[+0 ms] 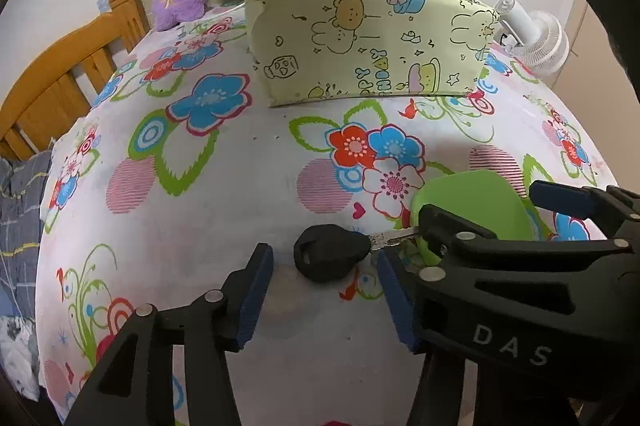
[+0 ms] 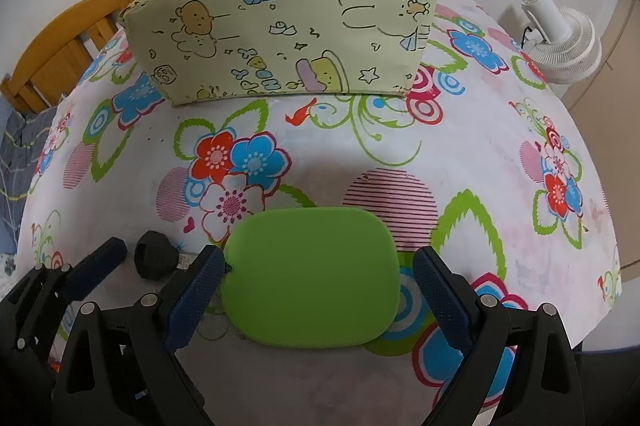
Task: Organize rigid objects
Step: 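Close the left tool on the black key fob while the right tool grasps the green lid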
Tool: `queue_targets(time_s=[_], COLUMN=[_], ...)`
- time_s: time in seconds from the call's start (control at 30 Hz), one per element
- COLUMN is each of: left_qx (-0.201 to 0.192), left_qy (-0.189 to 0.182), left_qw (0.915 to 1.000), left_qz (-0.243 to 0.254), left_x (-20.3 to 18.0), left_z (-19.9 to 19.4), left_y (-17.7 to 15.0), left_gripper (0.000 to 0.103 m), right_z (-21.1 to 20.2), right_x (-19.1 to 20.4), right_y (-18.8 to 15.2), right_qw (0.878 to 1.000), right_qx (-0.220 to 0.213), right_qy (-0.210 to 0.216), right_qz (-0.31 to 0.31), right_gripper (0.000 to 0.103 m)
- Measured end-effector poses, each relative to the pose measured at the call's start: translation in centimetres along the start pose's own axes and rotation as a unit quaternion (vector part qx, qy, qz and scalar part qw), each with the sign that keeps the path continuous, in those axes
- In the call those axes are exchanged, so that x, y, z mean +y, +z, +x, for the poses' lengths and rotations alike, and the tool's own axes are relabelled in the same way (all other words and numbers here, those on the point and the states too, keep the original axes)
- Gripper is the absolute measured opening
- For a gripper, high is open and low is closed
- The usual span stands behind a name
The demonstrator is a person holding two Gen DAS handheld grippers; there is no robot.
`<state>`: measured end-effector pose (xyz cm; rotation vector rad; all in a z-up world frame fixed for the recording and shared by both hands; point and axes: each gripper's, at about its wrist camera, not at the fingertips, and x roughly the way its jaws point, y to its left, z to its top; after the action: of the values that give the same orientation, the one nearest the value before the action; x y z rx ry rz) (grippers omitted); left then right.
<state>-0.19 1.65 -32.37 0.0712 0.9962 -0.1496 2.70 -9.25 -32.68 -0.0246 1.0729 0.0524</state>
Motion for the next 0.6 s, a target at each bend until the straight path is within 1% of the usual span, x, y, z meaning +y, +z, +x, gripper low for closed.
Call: queue_targets(time_s=[0.1, 0.2, 0.37, 0.43, 0.6], left_qx=[0.002, 0.002, 0.003, 0.008, 0.014], left_qy=[0.000, 0.002, -0.001, -0.007, -0.003], left_qw=[1.0000, 0.9998, 0.9998, 0.9999, 0.9999], left_qz=[0.010, 0.018, 0.018, 0.009, -0.003], left_x=[0.1, 0.1, -0.1, -0.1, -0.2], left_z=[0.2, 0.5, 0.9, 1.0, 0.9], left_y=[0.4, 0.8, 1.4, 1.6, 1.5], left_gripper=[0.064, 0.065, 0.065, 0.060, 0.060], right_z=[-0.4, -0.5, -0.3, -0.2, 0.1], right_x=[-0.5, -1.0, -1.5, -1.7, -2.0], right_y=[0.5, 0.9, 1.2, 1.3, 1.3], right_qw=[1.000, 1.000, 0.999, 0.999, 0.999], right_qx=[-0.008, -0.010, -0.007, -0.007, 0.003], right_qy=[-0.009, -0.017, -0.021, -0.022, -0.017], right_qz=[0.011, 0.017, 0.027, 0.029, 0.039], right_gripper=[0.097, 0.097, 0.097, 0.097, 0.097])
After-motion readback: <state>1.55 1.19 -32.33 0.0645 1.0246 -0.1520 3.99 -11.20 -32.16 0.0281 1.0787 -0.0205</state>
